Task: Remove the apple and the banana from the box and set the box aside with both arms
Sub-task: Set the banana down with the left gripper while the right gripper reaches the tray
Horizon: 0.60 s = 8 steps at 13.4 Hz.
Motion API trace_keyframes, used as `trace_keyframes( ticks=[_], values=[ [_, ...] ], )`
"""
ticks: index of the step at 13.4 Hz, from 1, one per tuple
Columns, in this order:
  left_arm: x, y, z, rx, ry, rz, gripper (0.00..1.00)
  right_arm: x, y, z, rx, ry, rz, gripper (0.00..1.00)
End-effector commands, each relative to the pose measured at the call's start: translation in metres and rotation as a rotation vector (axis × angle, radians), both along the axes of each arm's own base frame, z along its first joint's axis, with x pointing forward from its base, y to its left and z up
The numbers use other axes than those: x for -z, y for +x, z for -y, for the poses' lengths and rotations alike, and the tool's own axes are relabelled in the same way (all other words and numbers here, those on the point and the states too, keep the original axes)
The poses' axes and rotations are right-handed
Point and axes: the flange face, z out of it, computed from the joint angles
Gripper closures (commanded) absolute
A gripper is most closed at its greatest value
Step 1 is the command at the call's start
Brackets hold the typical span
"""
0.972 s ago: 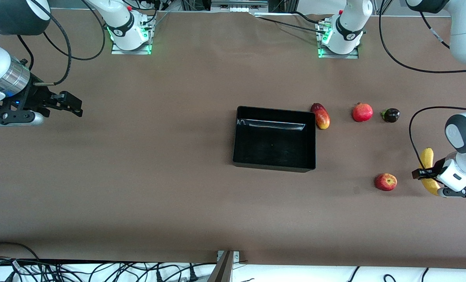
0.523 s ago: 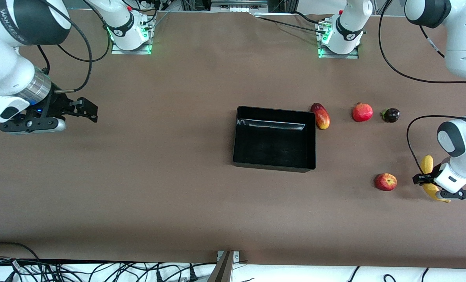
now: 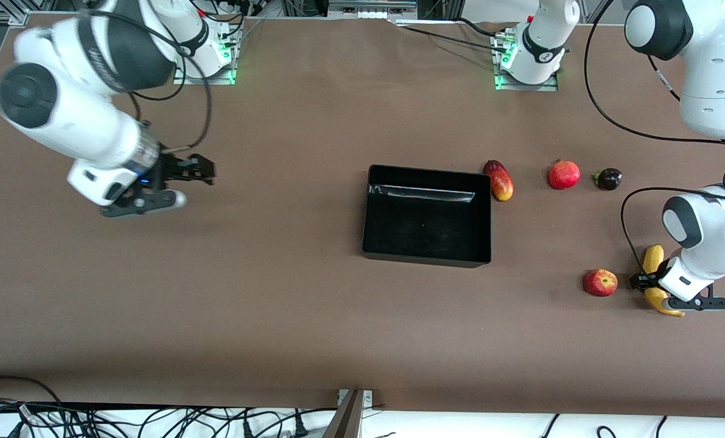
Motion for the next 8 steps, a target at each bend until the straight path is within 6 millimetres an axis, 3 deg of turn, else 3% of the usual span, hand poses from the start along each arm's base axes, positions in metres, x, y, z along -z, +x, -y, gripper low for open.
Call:
trace_keyframes(
  ticks=[1, 5, 8],
  values=[
    [-0.028, 0.007, 0.000, 0.020, 0.019, 0.018, 0.00, 0.049, -0.009, -0.105, 0.058, 0.012, 0.032, 0.00],
    [-0.106, -0.004, 0.004, 0.021, -0.016, -0.100, 0.00, 0.105, -0.025, -0.231, 0.137, 0.034, 0.072, 0.00],
    [-0.189, -0.025, 0.011, 0.045, -0.041, -0.176, 0.00, 0.154, -0.048, -0.281, 0.173, 0.030, 0.086, 0.00]
  ],
)
